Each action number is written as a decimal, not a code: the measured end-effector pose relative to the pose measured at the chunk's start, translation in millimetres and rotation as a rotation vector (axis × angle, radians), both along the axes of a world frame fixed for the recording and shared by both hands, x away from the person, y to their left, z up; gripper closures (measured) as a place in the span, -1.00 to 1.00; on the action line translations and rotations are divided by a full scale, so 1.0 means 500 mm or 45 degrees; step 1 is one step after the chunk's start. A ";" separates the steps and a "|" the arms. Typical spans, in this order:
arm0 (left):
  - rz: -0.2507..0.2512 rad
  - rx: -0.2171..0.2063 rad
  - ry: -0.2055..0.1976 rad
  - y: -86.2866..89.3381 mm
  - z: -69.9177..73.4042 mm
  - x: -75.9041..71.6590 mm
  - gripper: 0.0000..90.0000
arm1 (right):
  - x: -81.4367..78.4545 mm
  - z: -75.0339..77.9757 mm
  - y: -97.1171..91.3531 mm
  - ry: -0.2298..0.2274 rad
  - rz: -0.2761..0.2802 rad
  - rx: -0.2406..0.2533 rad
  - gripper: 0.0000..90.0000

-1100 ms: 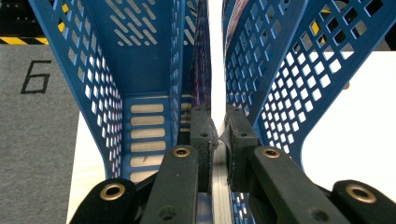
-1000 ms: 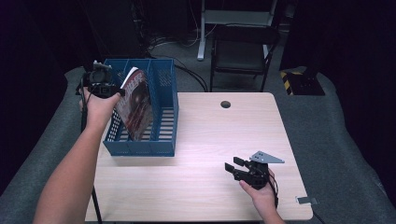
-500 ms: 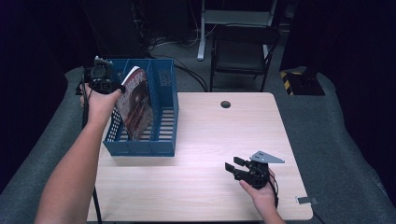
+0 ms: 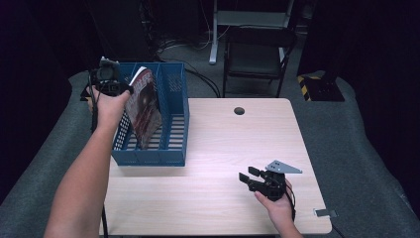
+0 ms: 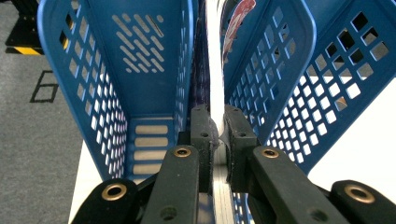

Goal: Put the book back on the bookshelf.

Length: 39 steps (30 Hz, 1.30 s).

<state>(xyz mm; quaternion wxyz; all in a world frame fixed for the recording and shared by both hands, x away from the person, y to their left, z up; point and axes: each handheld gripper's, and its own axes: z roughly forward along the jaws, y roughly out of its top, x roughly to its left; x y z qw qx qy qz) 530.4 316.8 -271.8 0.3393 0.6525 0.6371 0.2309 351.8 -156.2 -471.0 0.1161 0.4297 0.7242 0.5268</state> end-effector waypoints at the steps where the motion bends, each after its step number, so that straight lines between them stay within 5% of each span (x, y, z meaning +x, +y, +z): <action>1: 0.002 -0.003 -0.001 -0.002 -0.001 0.001 0.88 | 0.000 0.000 0.000 -0.002 0.002 0.005 0.06; 18: 0.082 -0.006 -0.092 -0.003 -0.014 0.017 0.88 | 0.000 0.001 -0.002 -0.005 0.003 0.001 0.06; 39: 0.082 0.021 -0.143 -0.001 -0.033 0.018 0.87 | 0.000 0.001 -0.002 -0.008 0.006 0.000 0.05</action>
